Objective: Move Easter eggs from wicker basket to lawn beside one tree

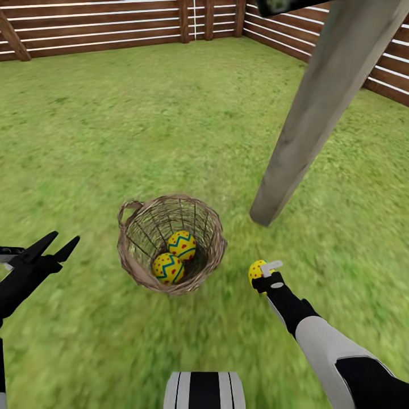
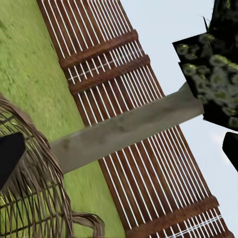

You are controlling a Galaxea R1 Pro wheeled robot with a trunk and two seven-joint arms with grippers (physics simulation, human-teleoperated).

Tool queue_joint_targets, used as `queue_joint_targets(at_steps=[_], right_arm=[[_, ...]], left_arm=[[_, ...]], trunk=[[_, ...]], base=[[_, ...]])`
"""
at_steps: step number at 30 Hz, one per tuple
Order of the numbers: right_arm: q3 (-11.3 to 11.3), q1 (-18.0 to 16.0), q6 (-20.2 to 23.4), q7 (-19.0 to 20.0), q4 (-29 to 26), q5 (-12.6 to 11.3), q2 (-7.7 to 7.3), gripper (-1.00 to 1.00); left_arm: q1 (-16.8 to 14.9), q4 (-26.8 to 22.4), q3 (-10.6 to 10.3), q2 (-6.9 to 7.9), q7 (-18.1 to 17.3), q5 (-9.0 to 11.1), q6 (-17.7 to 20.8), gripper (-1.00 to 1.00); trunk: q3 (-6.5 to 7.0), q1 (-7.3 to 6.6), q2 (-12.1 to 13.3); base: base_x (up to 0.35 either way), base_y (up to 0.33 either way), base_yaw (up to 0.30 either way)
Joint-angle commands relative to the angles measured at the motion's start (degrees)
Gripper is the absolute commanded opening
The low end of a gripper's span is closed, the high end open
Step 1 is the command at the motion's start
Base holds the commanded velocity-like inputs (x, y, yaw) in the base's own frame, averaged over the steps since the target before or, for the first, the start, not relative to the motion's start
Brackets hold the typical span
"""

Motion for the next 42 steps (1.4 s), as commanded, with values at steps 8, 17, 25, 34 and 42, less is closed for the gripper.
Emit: queue_joint_targets(at_steps=[8,17,25,34,42], right_arm=[[0.4,0.0,0.5,-0.3,-0.5,0.3,-0.02,-1.0],[0.4,0.1,0.6,-0.3,-0.8,0.3,0.09,-1.0],[0.4,0.1,0.7,0.0,-1.2,0.3,0.01,1.0],[0.1,0.1,0.9,0.2,-5.5,0.3,-0.27,1.0],[-8.3,5.1,27.2,8.9,-32.7,0.2,-0.71,1.0]], left_arm=[[0.0,0.0,0.0,-0.21,-0.1,0.1,0.3,1.0],[0.0,0.0,0.0,-0.09,-0.1,0.1,0.3,1.0],[0.0,0.0,0.0,-0.11,-0.1,0.1,0.3,1.0],[0.0,0.0,-0.3,-0.04,-0.1,0.1,0.3,1.0],[0.0,0.1,-0.4,0.15,-0.1,-0.1,0.3,1.0]], trunk=[[-0.26,0.05,0.0],[-2.25,0.28,-0.1],[-1.59,0.2,-0.1],[0.41,-0.03,0.0],[2.18,-0.24,0.1]], base=[[0.077,0.0,0.0],[0.0,0.0,0.0],[0.0,0.0,0.0],[0.0,0.0,0.0],[0.0,0.0,0.0]])
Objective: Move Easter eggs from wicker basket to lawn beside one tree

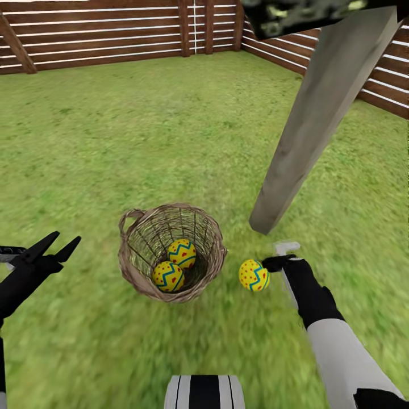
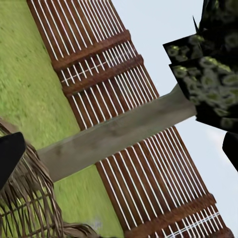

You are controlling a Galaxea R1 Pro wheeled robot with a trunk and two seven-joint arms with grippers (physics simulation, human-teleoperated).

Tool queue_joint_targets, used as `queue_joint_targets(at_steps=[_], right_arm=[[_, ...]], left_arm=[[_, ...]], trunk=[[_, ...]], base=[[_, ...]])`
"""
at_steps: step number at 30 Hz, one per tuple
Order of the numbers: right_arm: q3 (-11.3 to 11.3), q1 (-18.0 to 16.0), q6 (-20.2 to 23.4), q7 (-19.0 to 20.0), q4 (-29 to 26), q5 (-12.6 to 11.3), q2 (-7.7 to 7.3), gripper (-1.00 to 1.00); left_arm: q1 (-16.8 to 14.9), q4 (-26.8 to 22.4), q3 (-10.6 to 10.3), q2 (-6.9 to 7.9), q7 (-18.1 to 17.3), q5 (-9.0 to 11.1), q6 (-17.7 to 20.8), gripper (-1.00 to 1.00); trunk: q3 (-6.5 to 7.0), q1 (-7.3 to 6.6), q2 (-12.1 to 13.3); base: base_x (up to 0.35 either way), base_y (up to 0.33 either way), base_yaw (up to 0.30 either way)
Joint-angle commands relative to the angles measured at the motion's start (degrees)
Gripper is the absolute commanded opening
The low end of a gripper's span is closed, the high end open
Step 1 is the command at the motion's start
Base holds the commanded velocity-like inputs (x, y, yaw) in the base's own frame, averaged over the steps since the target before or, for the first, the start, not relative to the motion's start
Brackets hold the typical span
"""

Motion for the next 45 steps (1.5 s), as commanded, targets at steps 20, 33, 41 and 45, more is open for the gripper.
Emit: queue_joint_targets(at_steps=[20,33,41,45], right_arm=[[-20.1,5.4,12.3,85.1,-8.8,0.7,-16.61,1.0],[-19.2,5.4,19.4,81.4,-19.9,1.5,-13.0,1.0],[-16.8,5.4,19.4,79.3,-20.0,1.5,-12.28,1.0],[-16.6,5.4,19.5,79.3,-20.1,1.5,-12.28,1.0]], left_arm=[[0.0,2.9,-3.5,2.32,0.2,-0.2,0.5,1.0],[-0.4,2.9,-3.2,2.08,0.3,-0.3,0.1,1.0],[-0.4,3.0,-3.4,1.87,0.2,-0.1,0.1,1.0],[-0.4,3.0,-3.5,1.83,0.1,-0.1,0.1,1.0]], trunk=[[4.4,-0.52,0.3],[6.4,-0.75,0.4],[6.4,-0.75,0.4],[6.4,-0.75,0.4]], base=[[0.0,0.0,0.0],[0.0,0.0,0.0],[0.0,0.215,0.0],[0.0,0.285,0.0]])
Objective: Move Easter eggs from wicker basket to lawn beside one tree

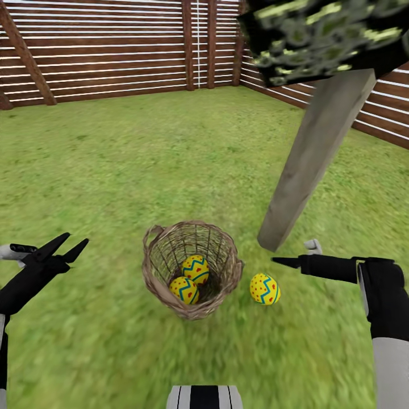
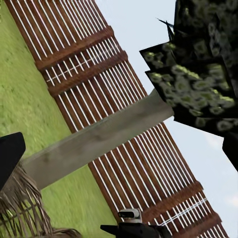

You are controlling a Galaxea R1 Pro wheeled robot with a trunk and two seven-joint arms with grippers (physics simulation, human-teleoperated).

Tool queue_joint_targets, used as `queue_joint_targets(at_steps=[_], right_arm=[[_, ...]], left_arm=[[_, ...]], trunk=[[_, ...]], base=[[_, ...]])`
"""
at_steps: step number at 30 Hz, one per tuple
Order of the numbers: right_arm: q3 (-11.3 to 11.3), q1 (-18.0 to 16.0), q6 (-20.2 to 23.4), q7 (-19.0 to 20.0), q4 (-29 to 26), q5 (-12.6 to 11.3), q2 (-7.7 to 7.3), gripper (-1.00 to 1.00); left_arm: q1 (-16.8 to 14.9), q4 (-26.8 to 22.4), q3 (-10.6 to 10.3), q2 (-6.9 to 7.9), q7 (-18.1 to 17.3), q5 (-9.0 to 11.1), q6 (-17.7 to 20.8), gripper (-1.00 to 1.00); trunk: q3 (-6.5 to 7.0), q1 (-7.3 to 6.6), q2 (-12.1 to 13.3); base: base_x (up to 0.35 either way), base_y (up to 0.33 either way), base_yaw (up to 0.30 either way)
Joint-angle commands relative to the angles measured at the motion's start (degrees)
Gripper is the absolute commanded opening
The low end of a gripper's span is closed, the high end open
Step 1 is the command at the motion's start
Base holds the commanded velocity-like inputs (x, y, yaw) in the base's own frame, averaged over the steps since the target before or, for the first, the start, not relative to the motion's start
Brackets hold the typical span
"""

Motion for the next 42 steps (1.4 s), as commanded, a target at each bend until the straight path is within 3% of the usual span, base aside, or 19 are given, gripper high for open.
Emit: queue_joint_targets(at_steps=[1,6,21,30,36,42], right_arm=[[0.1,-0.1,0.6,0.6,-0.1,0.6,0.02,1.0],[0.7,-0.1,0.8,0.5,-0.9,0.6,0.01,1.0],[1.9,-0.1,0.8,-0.8,-1.0,0.4,1.31,1.0],[2.6,-0.1,0.3,-1.9,-1.0,0.5,5.97,1.0],[8.1,-0.1,-0.1,-13.6,-1.0,0.5,9.82,1.0],[11.3,-0.1,-0.2,-16.5,-0.9,0.7,11.18,1.0]], left_arm=[[0.0,0.3,0.0,-0.02,-0.1,0.0,0.3,1.0],[0.0,3.0,0.1,-0.21,-0.1,0.1,-0.1,1.0],[0.0,3.0,0.0,0.55,0.1,-0.1,0.4,1.0],[0.0,3.0,-0.8,0.66,0.2,-0.2,0.5,1.0],[0.0,3.0,-0.9,0.6,0.2,-0.2,0.5,1.0],[0.0,3.0,-0.9,0.51,0.2,-0.2,0.4,1.0]], trunk=[[-0.04,-0.01,0.0],[-0.04,-0.01,0.0],[3.28,-0.4,0.2],[5.28,-0.63,0.3],[6.61,-0.78,0.4],[7.93,-0.97,0.5]], base=[[0.0,0.287,0.0],[0.0,0.204,0.0],[0.0,0.005,0.0],[0.0,0.0,0.0],[0.0,0.0,0.0],[0.0,0.0,0.0]])
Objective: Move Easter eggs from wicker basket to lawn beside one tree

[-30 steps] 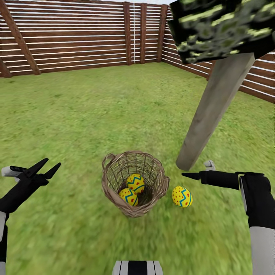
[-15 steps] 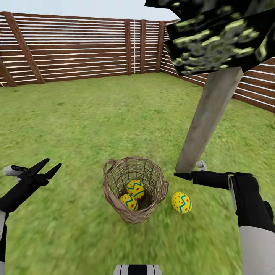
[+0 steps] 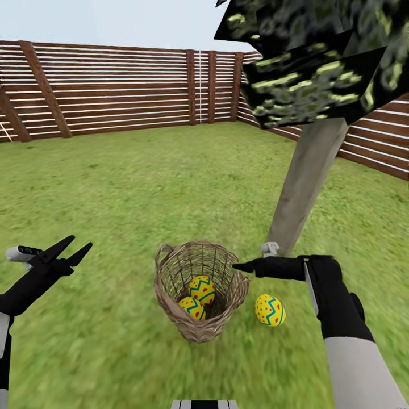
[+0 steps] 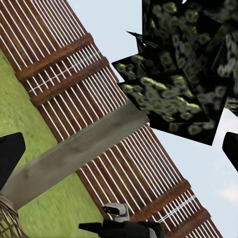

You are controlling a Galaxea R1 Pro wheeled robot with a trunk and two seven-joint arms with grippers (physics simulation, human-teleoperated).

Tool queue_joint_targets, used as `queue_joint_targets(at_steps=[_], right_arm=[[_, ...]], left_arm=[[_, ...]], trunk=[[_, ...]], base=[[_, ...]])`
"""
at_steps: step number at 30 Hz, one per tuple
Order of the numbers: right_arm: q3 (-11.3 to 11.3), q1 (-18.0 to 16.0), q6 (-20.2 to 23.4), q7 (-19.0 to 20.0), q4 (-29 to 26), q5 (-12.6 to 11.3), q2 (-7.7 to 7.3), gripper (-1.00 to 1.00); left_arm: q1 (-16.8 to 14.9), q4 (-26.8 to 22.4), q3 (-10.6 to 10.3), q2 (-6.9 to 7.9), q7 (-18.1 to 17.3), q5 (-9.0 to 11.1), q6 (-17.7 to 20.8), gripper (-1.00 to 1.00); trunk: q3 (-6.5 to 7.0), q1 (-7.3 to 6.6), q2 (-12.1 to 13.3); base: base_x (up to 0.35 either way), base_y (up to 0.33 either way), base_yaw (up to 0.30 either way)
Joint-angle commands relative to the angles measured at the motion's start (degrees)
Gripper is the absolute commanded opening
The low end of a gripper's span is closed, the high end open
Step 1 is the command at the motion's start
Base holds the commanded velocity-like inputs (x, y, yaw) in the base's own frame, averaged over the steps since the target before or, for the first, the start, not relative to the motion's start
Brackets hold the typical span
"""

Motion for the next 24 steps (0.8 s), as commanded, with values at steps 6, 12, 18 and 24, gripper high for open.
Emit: queue_joint_targets(at_steps=[6,12,18,24], right_arm=[[4.9,0.0,-0.3,-9.9,0.2,0.4,0.5,1.0],[9.5,0.0,-0.5,-19.5,0.1,0.7,2.01,1.0],[14.2,0.0,-0.2,-24.1,0.1,0.7,3.42,1.0],[16.0,0.0,0.0,-25.4,0.2,0.8,3.77,1.0]], left_arm=[[0.0,-0.1,0.0,-0.46,-0.3,0.1,-0.1,1.0],[0.0,0.0,0.0,-0.78,-0.4,0.2,-0.2,1.0],[0.0,0.0,0.0,-0.98,-0.4,0.3,-0.3,1.0],[0.0,0.1,0.0,-1.39,-0.2,0.2,-0.3,1.0]], trunk=[[0.5,-0.67,1.2],[0.5,-0.67,1.2],[0.5,-0.67,1.2],[0.5,-0.67,1.2]], base=[[0.0,0.0,0.0],[0.0,0.0,0.0],[0.16,0.123,0.0],[0.233,0.214,0.0]])
